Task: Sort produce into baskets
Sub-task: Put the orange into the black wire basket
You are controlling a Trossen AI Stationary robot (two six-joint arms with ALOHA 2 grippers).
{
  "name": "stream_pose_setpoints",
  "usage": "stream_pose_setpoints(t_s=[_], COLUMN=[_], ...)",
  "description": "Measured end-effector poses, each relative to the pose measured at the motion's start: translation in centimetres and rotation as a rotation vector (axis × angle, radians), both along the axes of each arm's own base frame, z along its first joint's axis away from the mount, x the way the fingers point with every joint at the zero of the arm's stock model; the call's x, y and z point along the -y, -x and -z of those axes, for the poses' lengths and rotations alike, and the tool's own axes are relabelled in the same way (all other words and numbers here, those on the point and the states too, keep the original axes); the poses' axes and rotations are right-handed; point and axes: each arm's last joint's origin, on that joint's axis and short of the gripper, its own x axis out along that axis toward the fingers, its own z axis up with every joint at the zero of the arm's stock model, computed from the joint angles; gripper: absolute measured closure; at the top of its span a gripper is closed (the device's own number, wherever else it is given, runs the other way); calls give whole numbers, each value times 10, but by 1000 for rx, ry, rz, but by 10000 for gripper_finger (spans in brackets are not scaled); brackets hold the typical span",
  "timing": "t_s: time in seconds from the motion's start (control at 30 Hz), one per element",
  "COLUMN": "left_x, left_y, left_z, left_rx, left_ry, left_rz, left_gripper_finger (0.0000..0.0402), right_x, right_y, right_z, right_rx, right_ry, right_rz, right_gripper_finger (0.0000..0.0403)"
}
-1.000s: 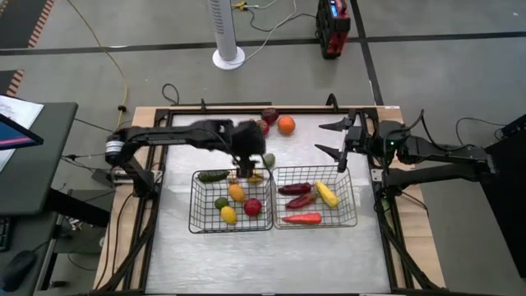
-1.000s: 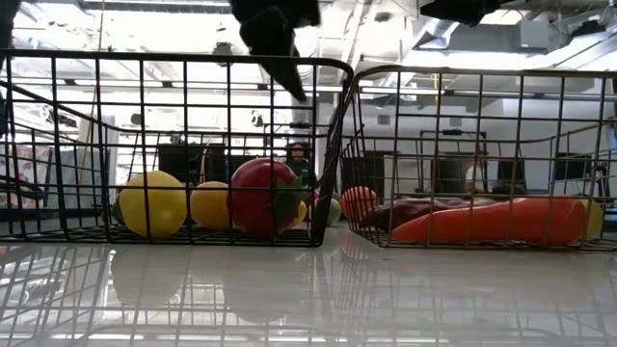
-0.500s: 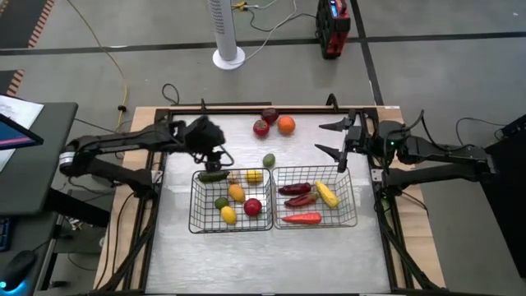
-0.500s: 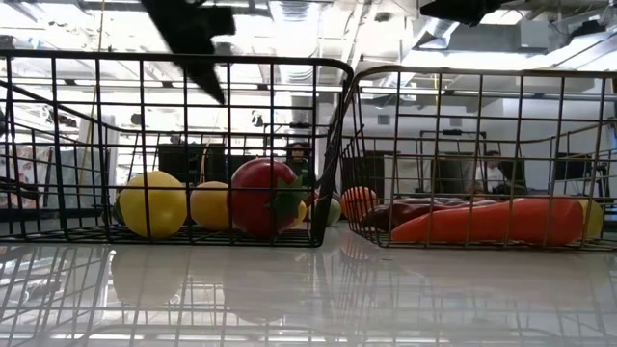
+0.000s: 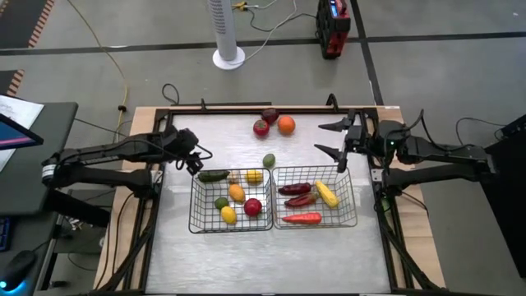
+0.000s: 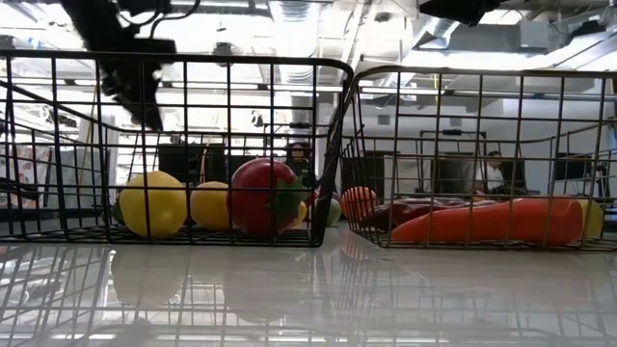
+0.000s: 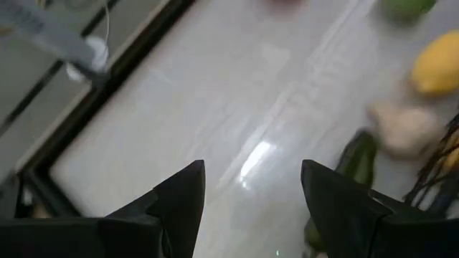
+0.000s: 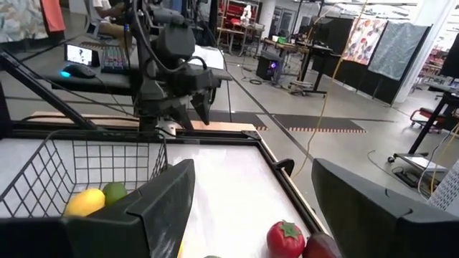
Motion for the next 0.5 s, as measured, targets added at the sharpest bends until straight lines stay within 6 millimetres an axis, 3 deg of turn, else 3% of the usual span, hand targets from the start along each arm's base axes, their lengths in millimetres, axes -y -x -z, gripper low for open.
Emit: stream_pose_setpoints(t_s=[0.13, 0.5], left_x=[2, 1], left_y=[10, 6], left_z=[13, 10], left_rx=[-36, 9], left_ry=[39, 86], left_rz=[-16, 64], left_gripper_finger=[183, 183], right_x=[0, 1], right_y=[-3, -5], right_z=[2, 2], right_rx=[-11, -14], right_ry=[3, 9], right_rz=[0, 0], right_gripper_finger=[93, 93])
